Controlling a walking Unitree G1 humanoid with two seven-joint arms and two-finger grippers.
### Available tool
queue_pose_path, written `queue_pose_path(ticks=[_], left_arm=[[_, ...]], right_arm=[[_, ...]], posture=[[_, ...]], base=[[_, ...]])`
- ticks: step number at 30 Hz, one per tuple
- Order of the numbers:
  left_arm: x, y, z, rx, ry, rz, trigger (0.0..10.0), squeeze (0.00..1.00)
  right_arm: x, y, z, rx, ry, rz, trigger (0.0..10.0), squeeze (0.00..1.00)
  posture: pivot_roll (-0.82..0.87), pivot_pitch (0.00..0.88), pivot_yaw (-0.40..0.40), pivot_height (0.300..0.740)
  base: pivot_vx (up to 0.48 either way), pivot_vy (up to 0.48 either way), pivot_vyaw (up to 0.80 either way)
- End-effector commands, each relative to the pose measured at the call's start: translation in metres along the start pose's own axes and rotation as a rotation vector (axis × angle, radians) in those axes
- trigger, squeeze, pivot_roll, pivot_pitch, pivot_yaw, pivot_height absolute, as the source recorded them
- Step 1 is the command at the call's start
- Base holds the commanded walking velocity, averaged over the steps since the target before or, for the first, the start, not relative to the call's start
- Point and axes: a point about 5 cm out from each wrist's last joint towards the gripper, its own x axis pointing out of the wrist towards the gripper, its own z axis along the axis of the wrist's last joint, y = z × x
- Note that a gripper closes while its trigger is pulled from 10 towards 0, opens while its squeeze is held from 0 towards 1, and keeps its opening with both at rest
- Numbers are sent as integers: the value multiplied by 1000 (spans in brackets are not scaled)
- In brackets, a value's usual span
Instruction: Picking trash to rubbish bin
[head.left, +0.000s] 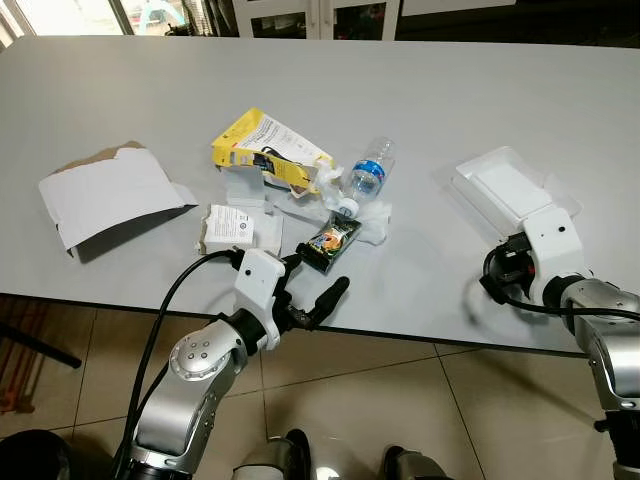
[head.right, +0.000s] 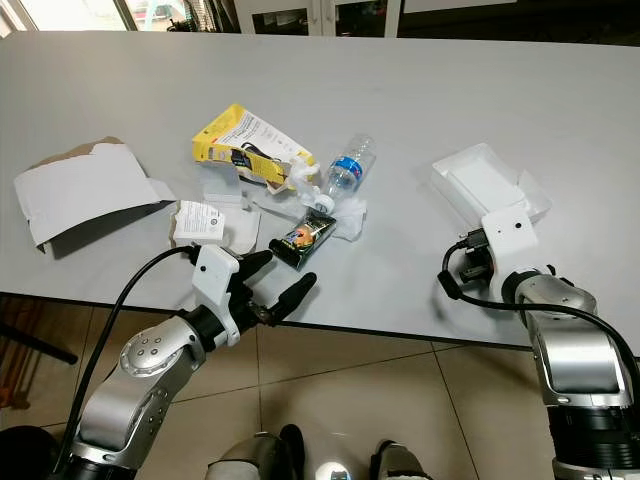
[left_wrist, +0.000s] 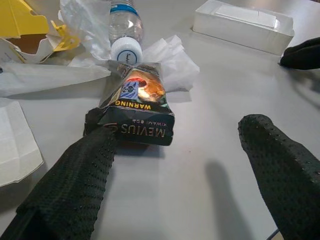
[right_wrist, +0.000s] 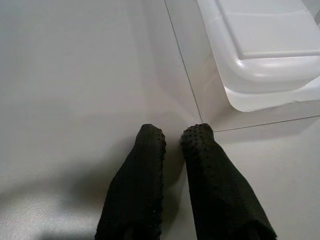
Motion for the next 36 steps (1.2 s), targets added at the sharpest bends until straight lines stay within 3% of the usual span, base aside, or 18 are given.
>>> queue_pose_path(ticks=[1,2,3,4,5,6,7,14,21,28,36], left_arm=[[-3,-1,-1,9,13,-7,10000,0],[-3,-1,-1,9,13,-7,10000,0],[-3,-1,-1,10,14,-8,10000,0],[-4,-1,-1,11,14,-8,10000,0],[-4,0,0,11,15,-10,10000,0],[-5,0,1,14,16,-11,10000,0],[-5,1,3,15,11,-18,10000,0],[1,0,30,41,-57,-101,10000,0],[4,1,32,60,-64,-107,10000,0],[4,-2,30,100,-47,-134,10000,0],[3,-6,26,88,-33,-130,10000,0]], right_arm=[[3,11,-25,25,114,48,0,0],[3,11,-23,20,108,47,0,0],[2,11,-17,-12,86,38,1686,0],[2,12,-13,-35,69,31,5529,0],[1,11,-6,-61,42,8,7137,0],[-1,11,1,-73,15,-14,9843,663],[-2,12,7,-76,-2,-22,10000,1000],[-5,19,21,-99,-51,-24,10000,1000],[-8,16,28,-114,-91,-63,10000,1000],[-8,3,46,-198,-153,-153,10000,1000],[8,2,51,-270,-151,-149,10000,1000]], posture=[[-20,209,89,740],[-20,209,89,740],[-20,209,89,740],[-20,209,89,740],[-20,209,89,740],[-20,209,89,740],[-20,209,89,740],[-24,207,91,740],[-26,208,97,740],[-24,208,101,740],[-11,212,103,740]], base=[[0,0,0],[0,0,0],[0,0,0],[0,0,0],[0,0,0],[0,0,0],[0,0,0],[0,0,0],[0,0,0],[0,0,0],[0,0,0]])
